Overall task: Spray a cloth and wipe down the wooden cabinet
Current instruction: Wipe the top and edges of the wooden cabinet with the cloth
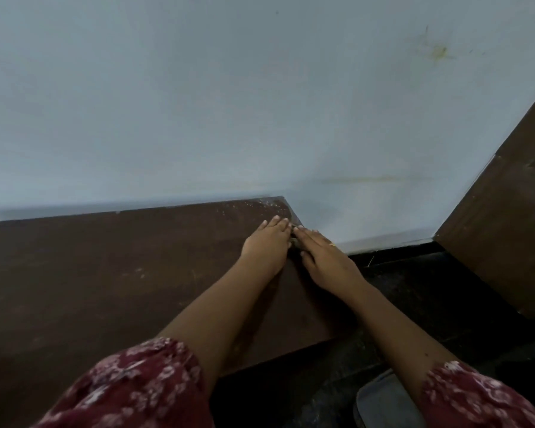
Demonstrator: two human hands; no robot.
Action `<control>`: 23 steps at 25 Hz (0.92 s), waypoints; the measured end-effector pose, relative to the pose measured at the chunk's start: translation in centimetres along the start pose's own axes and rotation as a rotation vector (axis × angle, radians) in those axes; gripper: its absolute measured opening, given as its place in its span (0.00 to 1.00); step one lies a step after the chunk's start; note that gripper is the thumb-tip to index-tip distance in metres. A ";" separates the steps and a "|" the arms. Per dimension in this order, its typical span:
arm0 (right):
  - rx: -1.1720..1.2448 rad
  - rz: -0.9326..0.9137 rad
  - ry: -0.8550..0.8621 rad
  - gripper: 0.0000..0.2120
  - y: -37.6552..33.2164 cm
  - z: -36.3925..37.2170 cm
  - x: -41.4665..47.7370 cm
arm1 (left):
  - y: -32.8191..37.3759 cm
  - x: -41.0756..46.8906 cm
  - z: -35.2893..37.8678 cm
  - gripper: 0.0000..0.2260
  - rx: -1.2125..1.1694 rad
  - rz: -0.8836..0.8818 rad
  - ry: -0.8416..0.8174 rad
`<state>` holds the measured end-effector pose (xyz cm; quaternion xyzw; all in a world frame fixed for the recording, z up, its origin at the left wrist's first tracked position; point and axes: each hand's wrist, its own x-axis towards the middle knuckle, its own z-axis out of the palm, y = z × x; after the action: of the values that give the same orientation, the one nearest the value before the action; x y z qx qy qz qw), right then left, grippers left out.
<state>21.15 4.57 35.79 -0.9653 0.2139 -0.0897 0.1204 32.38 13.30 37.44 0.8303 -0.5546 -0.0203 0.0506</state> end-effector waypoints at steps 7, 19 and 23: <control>0.065 0.026 0.028 0.25 1.2 1.7 10.9 | -6.2 9.0 1.1 0.17 -0.051 -0.105 0.132; 0.015 -0.170 0.056 0.26 -8.3 4.7 14.8 | -15.5 4.2 -0.2 0.17 0.144 -0.250 0.169; -0.010 -0.287 -0.012 0.27 -8.7 5.1 13.3 | -15.1 0.8 -0.7 0.20 0.289 -0.231 0.095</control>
<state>37.56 7.44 34.86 -0.9870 0.0734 -0.0992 0.1029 46.65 18.34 36.49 0.8871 -0.4498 0.0932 -0.0458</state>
